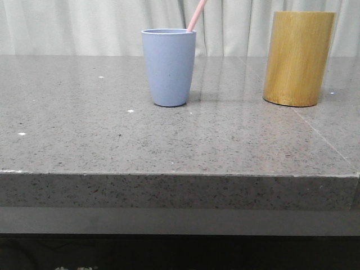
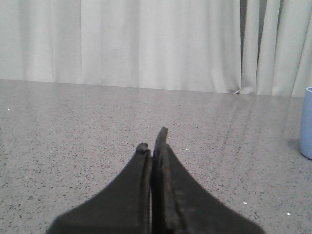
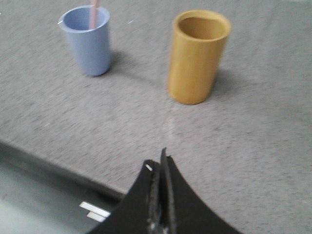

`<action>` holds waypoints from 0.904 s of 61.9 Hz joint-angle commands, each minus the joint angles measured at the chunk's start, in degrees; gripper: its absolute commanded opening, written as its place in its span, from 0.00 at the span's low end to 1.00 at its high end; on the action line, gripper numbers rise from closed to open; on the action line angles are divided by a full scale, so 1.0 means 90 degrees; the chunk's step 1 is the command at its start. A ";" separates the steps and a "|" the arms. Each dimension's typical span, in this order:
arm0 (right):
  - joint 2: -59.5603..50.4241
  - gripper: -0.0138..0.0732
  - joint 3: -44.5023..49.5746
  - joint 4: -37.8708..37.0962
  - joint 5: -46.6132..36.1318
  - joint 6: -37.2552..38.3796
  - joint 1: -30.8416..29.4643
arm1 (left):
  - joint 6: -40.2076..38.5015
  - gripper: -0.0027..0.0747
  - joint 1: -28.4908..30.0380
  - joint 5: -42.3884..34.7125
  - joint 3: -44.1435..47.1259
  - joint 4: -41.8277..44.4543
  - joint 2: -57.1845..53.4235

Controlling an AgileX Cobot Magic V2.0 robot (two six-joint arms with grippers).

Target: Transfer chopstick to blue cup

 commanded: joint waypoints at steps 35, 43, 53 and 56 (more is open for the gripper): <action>-0.2906 0.08 0.5191 0.0659 -0.5311 -0.0054 -0.1942 | -0.0004 0.01 0.0020 -0.0518 0.0084 -0.0065 -0.0141; -0.2951 0.08 0.5454 0.0760 -0.5681 -0.0054 -0.1992 | -0.0004 0.01 0.0020 -0.0518 0.0084 -0.0065 -0.0141; -0.3017 0.08 0.5454 0.0760 -0.5757 -0.0054 -0.2038 | -0.0004 0.01 0.0020 -0.0518 0.0084 -0.0065 -0.0141; -0.3017 0.08 0.5454 0.0760 -0.5751 -0.0054 -0.2038 | -0.0004 0.01 0.0020 -0.0518 0.0084 -0.0065 -0.0141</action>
